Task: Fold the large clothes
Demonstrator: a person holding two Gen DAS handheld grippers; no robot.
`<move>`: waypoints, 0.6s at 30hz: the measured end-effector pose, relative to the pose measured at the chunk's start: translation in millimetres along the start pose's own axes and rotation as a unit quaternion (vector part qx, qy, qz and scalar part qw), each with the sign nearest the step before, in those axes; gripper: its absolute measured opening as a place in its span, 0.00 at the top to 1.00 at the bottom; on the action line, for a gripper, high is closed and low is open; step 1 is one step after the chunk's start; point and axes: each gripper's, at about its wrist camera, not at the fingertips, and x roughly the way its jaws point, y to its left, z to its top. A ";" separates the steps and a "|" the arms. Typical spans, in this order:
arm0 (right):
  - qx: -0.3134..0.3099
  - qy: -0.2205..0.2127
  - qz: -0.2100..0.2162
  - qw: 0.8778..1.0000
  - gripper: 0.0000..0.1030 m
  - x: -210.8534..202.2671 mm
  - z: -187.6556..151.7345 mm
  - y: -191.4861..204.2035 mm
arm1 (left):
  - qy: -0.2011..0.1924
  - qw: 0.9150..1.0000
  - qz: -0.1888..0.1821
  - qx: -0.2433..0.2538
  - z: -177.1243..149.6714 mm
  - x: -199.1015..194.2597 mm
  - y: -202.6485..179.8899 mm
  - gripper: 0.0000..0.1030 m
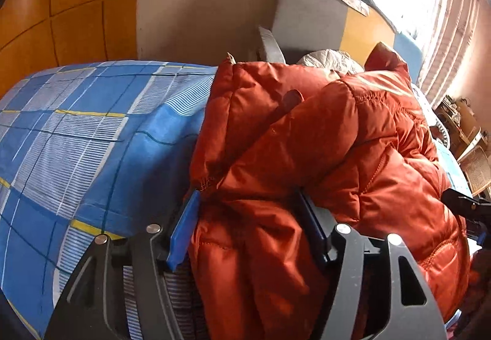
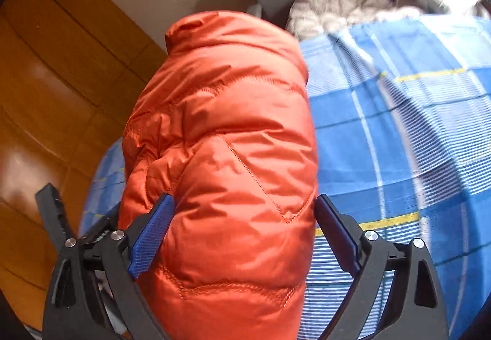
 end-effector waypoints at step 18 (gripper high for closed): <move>-0.028 0.055 0.109 0.992 0.34 39.8 24.7 -12.0 | -0.007 0.993 -0.111 -0.027 -1.8 20.2 33.1 0.51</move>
